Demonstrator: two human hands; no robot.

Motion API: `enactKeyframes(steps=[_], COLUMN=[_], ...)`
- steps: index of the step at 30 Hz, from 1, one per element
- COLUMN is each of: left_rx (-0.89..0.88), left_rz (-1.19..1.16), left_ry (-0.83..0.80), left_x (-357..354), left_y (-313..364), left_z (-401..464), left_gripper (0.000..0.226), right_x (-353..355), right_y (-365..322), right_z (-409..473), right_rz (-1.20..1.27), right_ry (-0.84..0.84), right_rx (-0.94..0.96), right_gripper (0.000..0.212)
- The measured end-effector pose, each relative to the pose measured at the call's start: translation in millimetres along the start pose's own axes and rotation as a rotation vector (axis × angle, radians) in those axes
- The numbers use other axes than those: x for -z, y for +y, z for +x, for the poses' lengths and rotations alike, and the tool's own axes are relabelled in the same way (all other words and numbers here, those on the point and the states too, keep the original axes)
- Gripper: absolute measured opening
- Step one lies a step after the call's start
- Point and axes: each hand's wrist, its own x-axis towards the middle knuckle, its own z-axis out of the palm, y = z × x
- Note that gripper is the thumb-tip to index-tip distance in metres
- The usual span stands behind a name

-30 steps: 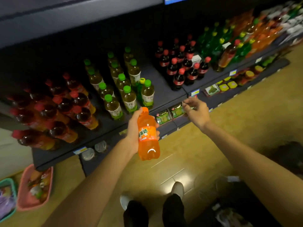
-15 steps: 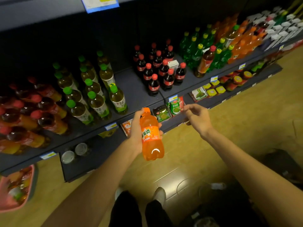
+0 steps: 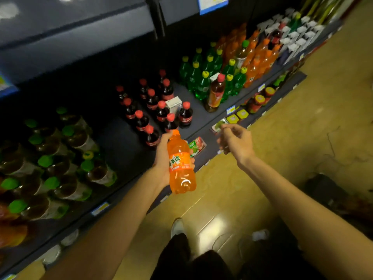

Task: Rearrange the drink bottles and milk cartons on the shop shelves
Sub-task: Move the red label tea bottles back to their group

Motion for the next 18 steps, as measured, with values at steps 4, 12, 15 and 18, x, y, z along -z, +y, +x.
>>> enactKeyframes(steps=[4,12,15,18], left_rx=[0.025,0.099,0.117,0.123], left_rz=[0.037,0.122,0.111,0.065], left_ry=[-0.063,-0.123,-0.107,-0.074], left_x=[-51.0,-144.7,-178.9,-218.1], left_y=[11.9,19.6,15.4,12.2], left_z=[39.8,119.0,150.0,179.1], left_gripper=[0.051,0.051,0.051,0.052], right_x=[47.1,139.5,170.9,207.0], right_y=[-5.9,-7.4,-8.6,-14.6], right_z=[36.6,113.6,150.1,192.2], right_rz=[-0.009,-0.012,-0.02,-0.028], right_ry=[0.108,0.219,0.197,0.175], right_rx=[-0.027,-0.084,-0.099,-0.106], right_gripper=[0.011,0.013,0.013,0.013])
